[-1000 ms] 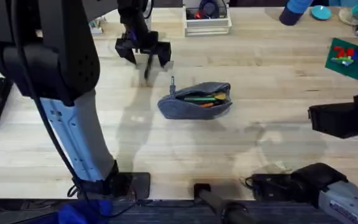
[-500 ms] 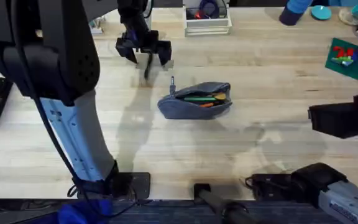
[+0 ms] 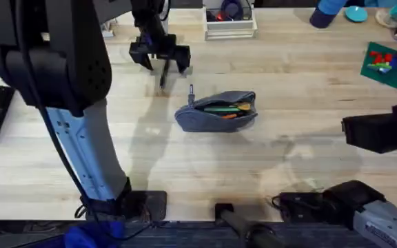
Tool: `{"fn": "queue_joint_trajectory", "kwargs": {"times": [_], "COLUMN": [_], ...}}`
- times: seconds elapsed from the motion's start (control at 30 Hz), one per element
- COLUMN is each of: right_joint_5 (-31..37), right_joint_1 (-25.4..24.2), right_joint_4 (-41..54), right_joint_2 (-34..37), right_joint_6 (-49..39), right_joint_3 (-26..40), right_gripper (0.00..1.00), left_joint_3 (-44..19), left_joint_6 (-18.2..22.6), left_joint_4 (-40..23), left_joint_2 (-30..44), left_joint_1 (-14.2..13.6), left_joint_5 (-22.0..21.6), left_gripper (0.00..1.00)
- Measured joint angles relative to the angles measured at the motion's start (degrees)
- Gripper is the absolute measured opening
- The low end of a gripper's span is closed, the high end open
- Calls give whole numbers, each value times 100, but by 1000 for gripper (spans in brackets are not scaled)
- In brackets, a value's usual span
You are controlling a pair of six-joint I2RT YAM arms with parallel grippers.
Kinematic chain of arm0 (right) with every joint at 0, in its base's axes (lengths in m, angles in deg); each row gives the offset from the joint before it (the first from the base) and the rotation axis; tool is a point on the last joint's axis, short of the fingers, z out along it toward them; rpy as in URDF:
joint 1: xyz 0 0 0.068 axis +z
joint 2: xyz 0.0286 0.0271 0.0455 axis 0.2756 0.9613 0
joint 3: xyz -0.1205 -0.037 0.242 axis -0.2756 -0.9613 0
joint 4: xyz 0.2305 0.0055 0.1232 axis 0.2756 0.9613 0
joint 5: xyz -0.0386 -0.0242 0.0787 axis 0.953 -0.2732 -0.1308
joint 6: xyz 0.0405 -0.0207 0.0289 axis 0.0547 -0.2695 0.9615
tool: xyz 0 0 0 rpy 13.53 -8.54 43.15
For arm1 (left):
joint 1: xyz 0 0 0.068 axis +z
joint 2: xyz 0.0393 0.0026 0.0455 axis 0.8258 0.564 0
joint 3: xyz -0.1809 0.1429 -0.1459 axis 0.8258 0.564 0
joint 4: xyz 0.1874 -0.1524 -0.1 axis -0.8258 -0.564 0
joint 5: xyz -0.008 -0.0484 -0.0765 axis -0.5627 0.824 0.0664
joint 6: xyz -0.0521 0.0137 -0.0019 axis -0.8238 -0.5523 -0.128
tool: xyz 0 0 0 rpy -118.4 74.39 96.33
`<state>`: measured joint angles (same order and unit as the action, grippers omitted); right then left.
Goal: Unzip the bag, pick up the pens from the table one at a time and place them inside, then zip the bag closed.
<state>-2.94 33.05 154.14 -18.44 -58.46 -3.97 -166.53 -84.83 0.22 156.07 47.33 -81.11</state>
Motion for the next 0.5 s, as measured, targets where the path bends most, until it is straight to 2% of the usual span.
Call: {"fn": "queue_joint_trajectory", "kwargs": {"times": [0.27,0.3,0.33,0.43,0.5], "right_joint_5": [0,0,0,0,0], "right_joint_1": [0,0,0,0,0], "right_joint_4": [0,-1,0,0,0], "right_joint_2": [0,0,0,0,0], "right_joint_6": [0,-1,-1,0,0], "right_joint_3": [0,0,0,0,0], "right_gripper": [999,999,999,999,999], "left_joint_3": [55,57,57,57,57], "left_joint_6": [2,-6,-25,-21,-9], "left_joint_4": [42,44,48,59,98], "left_joint_2": [-33,-33,-33,-33,-33], "left_joint_1": [0,0,0,2,-7], "left_joint_5": [-3,-7,-4,41,141], "left_gripper": [994,944,833,353,88]}}
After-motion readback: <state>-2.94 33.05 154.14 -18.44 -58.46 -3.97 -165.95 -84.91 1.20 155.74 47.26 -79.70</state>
